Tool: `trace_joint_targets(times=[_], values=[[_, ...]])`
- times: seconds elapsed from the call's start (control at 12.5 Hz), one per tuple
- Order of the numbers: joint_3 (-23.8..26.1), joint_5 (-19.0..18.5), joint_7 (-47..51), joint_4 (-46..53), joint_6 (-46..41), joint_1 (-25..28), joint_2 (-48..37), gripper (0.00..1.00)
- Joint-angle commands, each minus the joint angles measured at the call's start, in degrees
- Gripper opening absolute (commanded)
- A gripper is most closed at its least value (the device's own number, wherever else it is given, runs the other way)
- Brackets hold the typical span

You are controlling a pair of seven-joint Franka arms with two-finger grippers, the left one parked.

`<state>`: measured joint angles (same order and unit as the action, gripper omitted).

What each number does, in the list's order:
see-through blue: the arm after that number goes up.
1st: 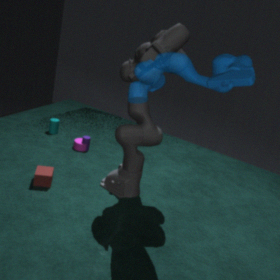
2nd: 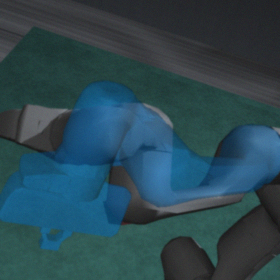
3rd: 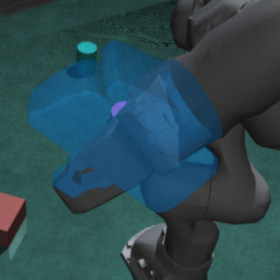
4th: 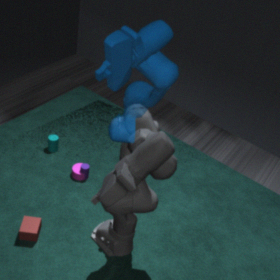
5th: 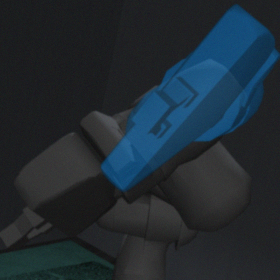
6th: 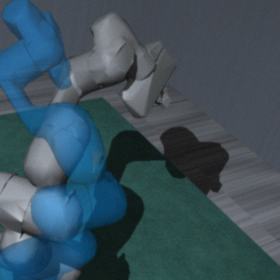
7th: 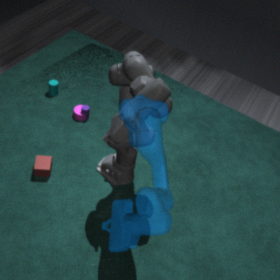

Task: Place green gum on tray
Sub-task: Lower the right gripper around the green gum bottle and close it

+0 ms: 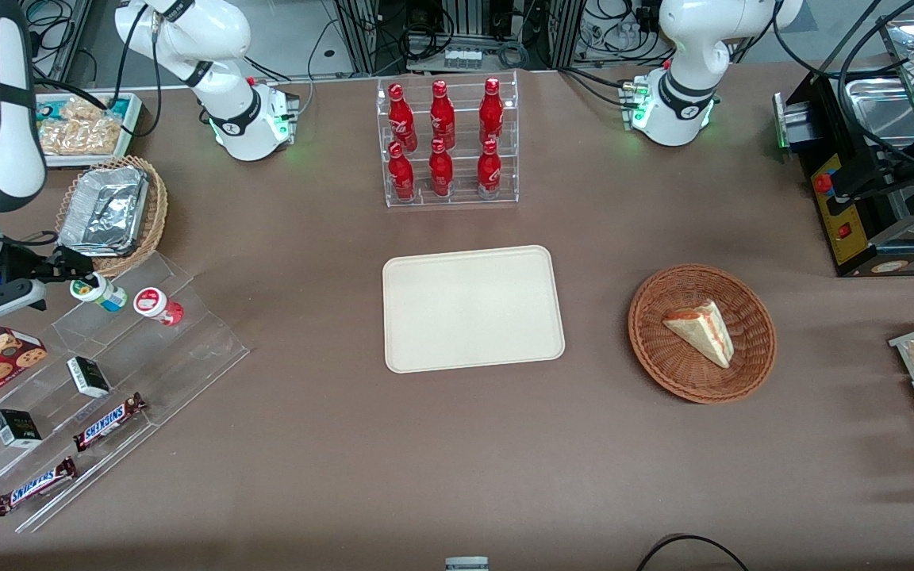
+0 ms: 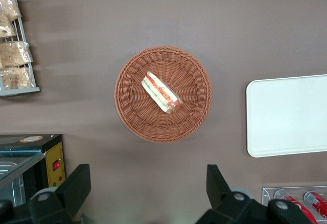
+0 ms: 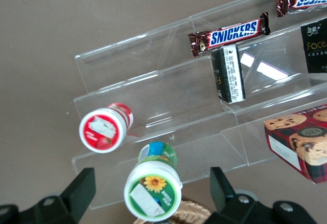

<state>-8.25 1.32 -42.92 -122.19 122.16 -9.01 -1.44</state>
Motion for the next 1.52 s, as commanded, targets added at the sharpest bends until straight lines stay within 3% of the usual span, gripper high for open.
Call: trace_joint_targets(times=[0.0,1.2,1.44], values=[[-0.01,0.26,-4.52,-6.56,5.45,-0.40,-4.80,1.00],[-1.68,0.26,-8.50,-10.08,10.03,-0.22,-3.48,0.99],[-1.68,0.26,-8.50,-9.99,10.55,-0.05,-3.04,0.89]])
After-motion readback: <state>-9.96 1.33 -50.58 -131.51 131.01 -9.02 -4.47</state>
